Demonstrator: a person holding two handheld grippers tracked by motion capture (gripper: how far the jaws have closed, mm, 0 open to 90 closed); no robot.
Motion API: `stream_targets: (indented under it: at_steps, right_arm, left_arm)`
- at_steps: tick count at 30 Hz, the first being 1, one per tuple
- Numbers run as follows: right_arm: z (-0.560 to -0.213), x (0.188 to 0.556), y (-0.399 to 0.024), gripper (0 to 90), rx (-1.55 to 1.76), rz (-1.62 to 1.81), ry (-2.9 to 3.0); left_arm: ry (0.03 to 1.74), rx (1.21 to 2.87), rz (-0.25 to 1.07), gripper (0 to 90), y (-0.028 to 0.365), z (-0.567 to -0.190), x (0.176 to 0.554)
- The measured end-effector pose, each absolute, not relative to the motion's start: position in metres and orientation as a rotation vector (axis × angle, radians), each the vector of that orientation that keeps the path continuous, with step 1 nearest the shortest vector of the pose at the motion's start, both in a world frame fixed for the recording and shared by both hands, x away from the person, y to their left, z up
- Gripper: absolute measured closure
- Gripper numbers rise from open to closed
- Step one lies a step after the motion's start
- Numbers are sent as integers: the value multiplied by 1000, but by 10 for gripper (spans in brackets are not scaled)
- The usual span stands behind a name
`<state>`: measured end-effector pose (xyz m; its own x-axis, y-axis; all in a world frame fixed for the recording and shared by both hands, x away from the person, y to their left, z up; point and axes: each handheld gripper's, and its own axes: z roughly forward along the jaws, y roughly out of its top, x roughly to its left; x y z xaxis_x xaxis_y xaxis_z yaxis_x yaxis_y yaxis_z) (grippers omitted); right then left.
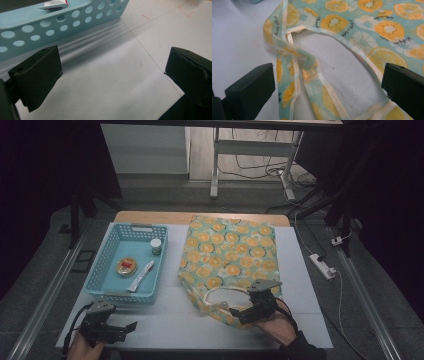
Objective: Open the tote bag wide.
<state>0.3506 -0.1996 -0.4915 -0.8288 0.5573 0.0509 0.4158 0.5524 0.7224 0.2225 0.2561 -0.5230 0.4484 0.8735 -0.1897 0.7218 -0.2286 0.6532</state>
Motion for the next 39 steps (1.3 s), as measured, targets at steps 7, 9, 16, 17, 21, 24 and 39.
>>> stream_targets:
  at_steps: [7,9,16,17,21,24,39]
  right_arm:
    - [-499,356,-184,0,775,1087,2639]
    - [-500,357,-179,0,758,1076,2649]
    - [-510,362,-168,84,698,1037,2703]
    - [-511,362,-167,118,697,1035,2708]
    - [-513,364,-164,294,667,1034,2749]
    - [-513,366,-162,457,640,1014,2781]
    - [-503,373,-167,900,643,1009,2842]
  left_arm:
    - [1331,2013,280,8,256,-523,223]
    - [1331,2013,279,8,256,-523,223]
    - [1329,2015,279,9,256,-523,223]
    - [1329,2015,278,9,256,-523,223]
    - [1328,2018,278,9,256,-523,223]
    - [1323,2021,278,10,256,-523,223]
    - [1315,2026,276,13,255,-523,223]
